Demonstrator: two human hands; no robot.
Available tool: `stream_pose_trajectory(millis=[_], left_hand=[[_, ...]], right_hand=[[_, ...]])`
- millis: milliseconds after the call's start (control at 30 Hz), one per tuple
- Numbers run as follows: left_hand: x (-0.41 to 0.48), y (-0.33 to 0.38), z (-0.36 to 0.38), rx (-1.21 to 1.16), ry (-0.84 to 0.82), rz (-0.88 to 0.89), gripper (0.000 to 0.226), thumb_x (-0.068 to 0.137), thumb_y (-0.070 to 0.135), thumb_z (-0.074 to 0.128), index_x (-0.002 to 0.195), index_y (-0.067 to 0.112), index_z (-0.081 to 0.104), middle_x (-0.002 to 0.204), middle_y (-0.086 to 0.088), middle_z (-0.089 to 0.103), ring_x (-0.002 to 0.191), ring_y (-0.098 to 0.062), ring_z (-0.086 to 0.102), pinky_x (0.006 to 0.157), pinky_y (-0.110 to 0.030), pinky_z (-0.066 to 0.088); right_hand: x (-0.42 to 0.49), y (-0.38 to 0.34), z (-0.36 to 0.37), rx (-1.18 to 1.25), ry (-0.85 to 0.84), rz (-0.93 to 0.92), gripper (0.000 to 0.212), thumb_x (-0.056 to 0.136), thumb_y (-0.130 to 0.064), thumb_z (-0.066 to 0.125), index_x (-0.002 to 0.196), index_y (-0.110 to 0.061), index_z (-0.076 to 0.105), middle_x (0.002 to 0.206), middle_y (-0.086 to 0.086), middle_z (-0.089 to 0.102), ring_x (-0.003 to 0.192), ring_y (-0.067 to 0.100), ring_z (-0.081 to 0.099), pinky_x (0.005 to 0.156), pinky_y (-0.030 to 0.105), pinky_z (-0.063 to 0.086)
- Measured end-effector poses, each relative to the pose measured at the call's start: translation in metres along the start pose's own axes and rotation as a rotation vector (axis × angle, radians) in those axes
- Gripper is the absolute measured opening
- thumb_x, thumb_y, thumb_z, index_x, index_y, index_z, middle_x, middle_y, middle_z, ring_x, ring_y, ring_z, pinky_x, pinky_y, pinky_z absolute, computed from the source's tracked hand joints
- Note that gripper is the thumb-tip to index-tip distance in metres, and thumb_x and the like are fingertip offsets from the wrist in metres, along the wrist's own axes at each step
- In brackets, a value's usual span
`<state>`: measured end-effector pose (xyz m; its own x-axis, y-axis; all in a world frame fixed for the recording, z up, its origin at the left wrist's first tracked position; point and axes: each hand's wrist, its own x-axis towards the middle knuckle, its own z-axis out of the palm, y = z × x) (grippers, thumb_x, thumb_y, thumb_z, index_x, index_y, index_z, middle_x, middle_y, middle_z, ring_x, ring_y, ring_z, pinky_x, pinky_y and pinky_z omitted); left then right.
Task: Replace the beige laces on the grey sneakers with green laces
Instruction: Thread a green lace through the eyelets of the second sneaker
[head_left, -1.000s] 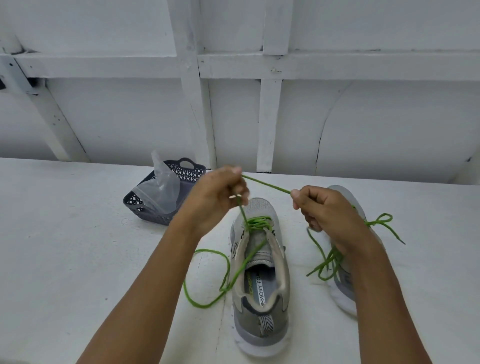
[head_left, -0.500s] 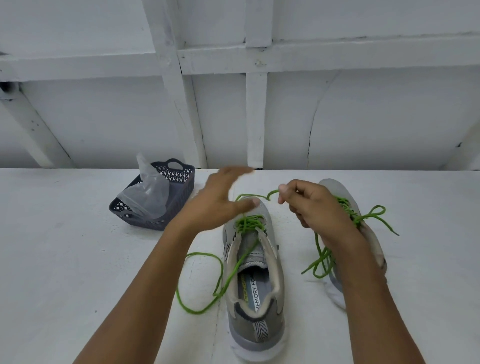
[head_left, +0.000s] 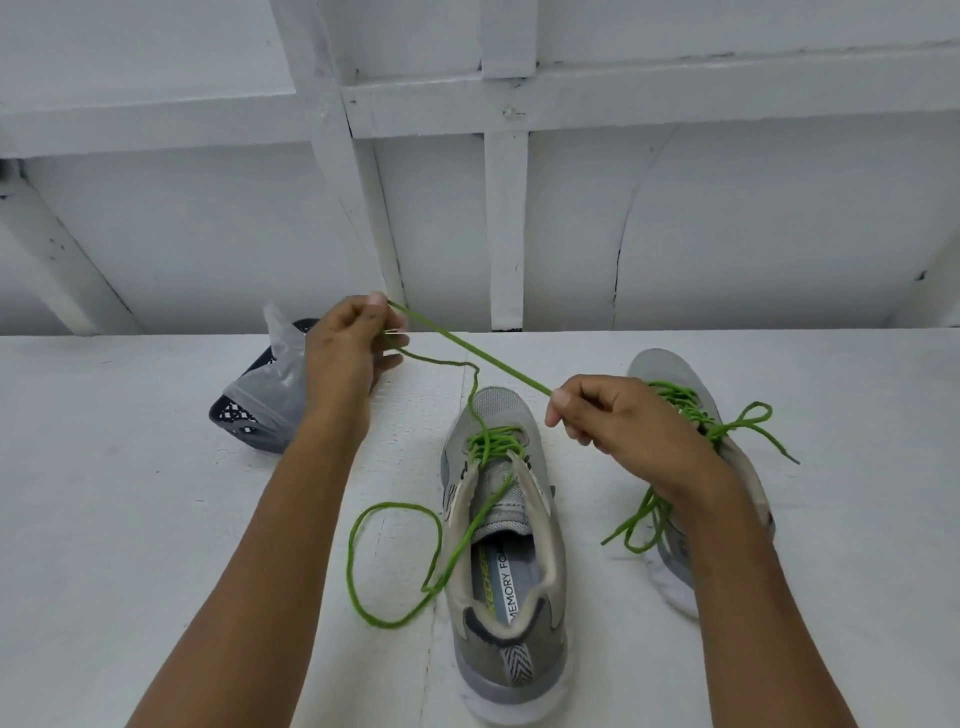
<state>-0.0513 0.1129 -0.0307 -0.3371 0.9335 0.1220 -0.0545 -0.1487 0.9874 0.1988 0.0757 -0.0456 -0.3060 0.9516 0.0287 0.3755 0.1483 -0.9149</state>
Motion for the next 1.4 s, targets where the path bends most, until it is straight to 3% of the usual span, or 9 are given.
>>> stream_pose_trajectory(millis=[133, 233, 300, 400, 600, 833, 967, 1100, 1400], left_hand=[[0.002, -0.006, 0.0, 0.491, -0.145, 0.003, 0.01, 0.096, 0.028, 0.062, 0.094, 0.023, 0.07, 0.098, 0.001, 0.069, 0.092, -0.019, 0.065, 0.082, -0.035, 0.047], [-0.007, -0.01, 0.008, 0.896, -0.253, 0.11, 0.034, 0.093, 0.035, 0.065, 0.125, 0.023, 0.059, 0.115, 0.003, 0.056, 0.097, -0.015, 0.059, 0.078, -0.028, 0.044], [-0.016, -0.004, 0.013, 0.897, -0.326, 0.187, 0.022, 0.092, 0.033, 0.067, 0.112, 0.026, 0.06, 0.101, 0.011, 0.061, 0.084, -0.009, 0.059, 0.069, -0.024, 0.044], [-0.025, 0.003, 0.018, 0.898, -0.69, 0.159, 0.008, 0.089, 0.025, 0.07, 0.089, 0.032, 0.068, 0.077, 0.012, 0.068, 0.074, -0.009, 0.063, 0.069, -0.033, 0.053], [-0.038, 0.0, 0.025, 0.963, -0.96, 0.14, 0.021, 0.081, 0.015, 0.074, 0.093, 0.033, 0.073, 0.076, 0.01, 0.068, 0.073, -0.01, 0.063, 0.07, -0.031, 0.051], [-0.042, -0.009, 0.025, 0.923, -0.931, 0.144, 0.018, 0.08, 0.018, 0.079, 0.092, 0.03, 0.073, 0.068, 0.017, 0.063, 0.062, -0.001, 0.054, 0.062, -0.02, 0.046], [-0.043, -0.01, 0.025, 0.886, -0.862, 0.085, 0.019, 0.077, 0.016, 0.081, 0.088, 0.023, 0.067, 0.076, 0.006, 0.066, 0.063, -0.004, 0.055, 0.061, -0.02, 0.046], [-0.043, -0.01, 0.023, 0.889, -0.852, 0.076, 0.019, 0.077, 0.019, 0.082, 0.086, 0.021, 0.066, 0.08, 0.002, 0.068, 0.065, -0.004, 0.056, 0.061, -0.018, 0.045], [-0.043, -0.012, 0.024, 0.888, -0.846, 0.065, 0.017, 0.076, 0.018, 0.082, 0.082, 0.023, 0.066, 0.073, 0.009, 0.064, 0.061, -0.002, 0.054, 0.059, -0.016, 0.044]], right_hand=[[0.0, -0.004, 0.002, -0.003, -0.038, 0.011, 0.018, 0.096, -0.026, 0.061, 0.09, -0.027, 0.078, 0.083, -0.008, 0.066, 0.069, 0.008, 0.055, 0.067, 0.015, 0.043], [0.001, -0.003, 0.005, 0.161, -0.028, 0.091, 0.018, 0.095, -0.006, 0.06, 0.096, -0.015, 0.076, 0.069, -0.011, 0.069, 0.061, 0.003, 0.051, 0.057, 0.013, 0.039], [0.003, -0.001, 0.003, 0.255, 0.012, 0.14, 0.017, 0.093, 0.0, 0.059, 0.095, -0.011, 0.072, 0.078, 0.0, 0.075, 0.066, 0.01, 0.059, 0.058, 0.019, 0.045], [0.003, 0.0, 0.002, 0.357, -0.006, 0.194, 0.014, 0.095, 0.003, 0.055, 0.095, -0.006, 0.066, 0.087, 0.009, 0.077, 0.071, 0.013, 0.068, 0.064, 0.021, 0.053], [0.005, 0.006, 0.009, 0.313, -0.02, 0.222, 0.026, 0.1, 0.003, 0.045, 0.089, -0.008, 0.066, 0.078, 0.006, 0.074, 0.064, 0.011, 0.065, 0.058, 0.018, 0.05], [0.005, 0.006, 0.01, 0.285, -0.02, 0.226, 0.013, 0.095, -0.002, 0.058, 0.087, -0.01, 0.063, 0.088, 0.005, 0.076, 0.073, 0.009, 0.066, 0.064, 0.02, 0.052], [0.005, 0.006, 0.009, 0.25, 0.072, 0.202, 0.012, 0.089, -0.001, 0.066, 0.082, -0.01, 0.068, 0.066, -0.001, 0.062, 0.058, 0.009, 0.05, 0.054, 0.02, 0.044], [0.005, 0.006, 0.015, 0.401, -0.002, 0.252, 0.009, 0.091, 0.006, 0.061, 0.085, -0.001, 0.063, 0.071, 0.01, 0.069, 0.056, 0.011, 0.06, 0.053, 0.021, 0.051], [0.001, 0.006, 0.017, 0.308, -0.052, 0.255, 0.008, 0.087, 0.01, 0.064, 0.09, 0.003, 0.065, 0.07, 0.013, 0.071, 0.06, 0.017, 0.064, 0.056, 0.023, 0.056]])
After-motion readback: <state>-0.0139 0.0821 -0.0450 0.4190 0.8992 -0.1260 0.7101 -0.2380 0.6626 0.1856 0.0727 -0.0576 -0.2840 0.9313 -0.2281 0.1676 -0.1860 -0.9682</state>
